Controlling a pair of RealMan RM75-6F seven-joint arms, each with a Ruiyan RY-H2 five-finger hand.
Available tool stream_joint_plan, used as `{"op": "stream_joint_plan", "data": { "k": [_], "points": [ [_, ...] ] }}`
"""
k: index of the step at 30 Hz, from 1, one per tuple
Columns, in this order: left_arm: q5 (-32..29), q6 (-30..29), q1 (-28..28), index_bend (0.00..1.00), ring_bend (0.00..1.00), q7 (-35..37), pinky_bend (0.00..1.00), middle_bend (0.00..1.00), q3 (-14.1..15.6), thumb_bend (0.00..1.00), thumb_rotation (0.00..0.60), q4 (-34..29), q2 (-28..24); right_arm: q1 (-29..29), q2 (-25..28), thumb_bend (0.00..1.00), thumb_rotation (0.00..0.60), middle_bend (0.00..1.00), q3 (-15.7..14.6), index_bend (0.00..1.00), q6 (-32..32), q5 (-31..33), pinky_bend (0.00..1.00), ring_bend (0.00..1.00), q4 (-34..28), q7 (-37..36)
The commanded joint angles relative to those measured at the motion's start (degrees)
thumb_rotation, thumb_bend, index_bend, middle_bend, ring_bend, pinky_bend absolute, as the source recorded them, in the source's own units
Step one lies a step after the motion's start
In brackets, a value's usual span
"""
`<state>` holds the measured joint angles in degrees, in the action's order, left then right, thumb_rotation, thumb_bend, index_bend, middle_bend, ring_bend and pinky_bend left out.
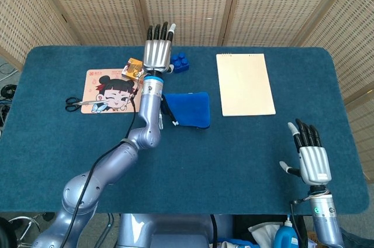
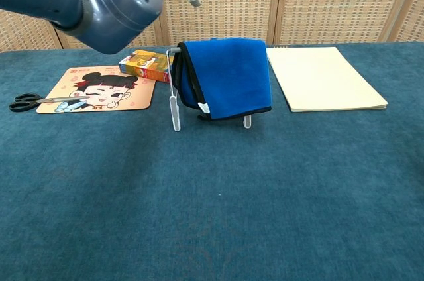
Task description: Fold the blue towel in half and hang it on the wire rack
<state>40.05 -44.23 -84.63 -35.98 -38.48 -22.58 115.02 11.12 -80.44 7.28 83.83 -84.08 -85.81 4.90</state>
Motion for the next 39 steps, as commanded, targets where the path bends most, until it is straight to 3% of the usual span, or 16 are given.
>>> {"op": "stream_joint_plan", "data": {
  "k": [1,5,7,11,20,26,31,39],
  "points": [
    [5.1,-8.1,11.0,0.0,0.0,3.9,0.0,0.0,3.9,0.18,0.6,-20.7,-10.0,-0.1,0.2,0.0,0.6,0.0,-0.2,0.0,0.3,-0.5,0.0,0.0,-0.6,0.1],
    [8.3,-15.1,23.0,0.0,0.0,4.7,0.0,0.0,7.9,0.16,0.6,-43.5,-22.0,-0.3,0.7,0.0,0.6,0.0,-0.4,0.0,1.0,-1.3,0.0,0.0,-1.4,-0.3],
    [9.2,-16.4,27.1,0.0,0.0,5.6,0.0,0.0,9.4,0.15,0.6,-51.3,-26.6,-0.4,0.9,0.0,0.6,0.0,-0.6,0.0,1.3,-1.7,0.0,0.0,-1.8,-0.5],
    [9.9,-16.6,32.1,0.0,0.0,8.3,0.0,0.0,11.3,0.15,0.6,-59.8,-32.8,-0.5,1.3,0.0,0.6,0.0,-0.7,0.0,1.7,-2.3,0.0,0.0,-2.5,-0.7],
    [15.4,-19.7,41.1,0.0,0.0,15.4,0.0,0.0,16.4,0.15,0.6,-69.1,-41.2,-0.9,2.1,0.0,0.6,0.0,-0.8,0.0,2.8,-3.2,0.0,0.0,-3.6,-1.1],
    [20.7,-23.3,48.0,0.0,0.0,20.3,0.0,0.0,21.4,0.15,0.6,-74.9,-45.6,-1.2,2.5,0.0,0.6,0.0,-0.8,0.0,3.2,-3.3,0.0,0.0,-4.0,-0.6],
    [28.6,-30.3,56.0,0.0,0.0,24.9,0.0,0.0,27.8,0.15,0.6,-80.3,-48.6,-1.6,2.9,0.0,0.6,0.0,-1.1,0.0,3.8,-3.7,0.0,0.0,-4.7,-0.4],
    [35.0,-39.7,65.8,0.0,0.0,24.3,0.0,0.0,36.0,0.15,0.6,-82.8,-48.9,-1.9,3.7,0.0,0.6,0.0,-1.2,0.0,3.8,-3.7,0.0,0.0,-5.6,-0.5]
  ]
}}
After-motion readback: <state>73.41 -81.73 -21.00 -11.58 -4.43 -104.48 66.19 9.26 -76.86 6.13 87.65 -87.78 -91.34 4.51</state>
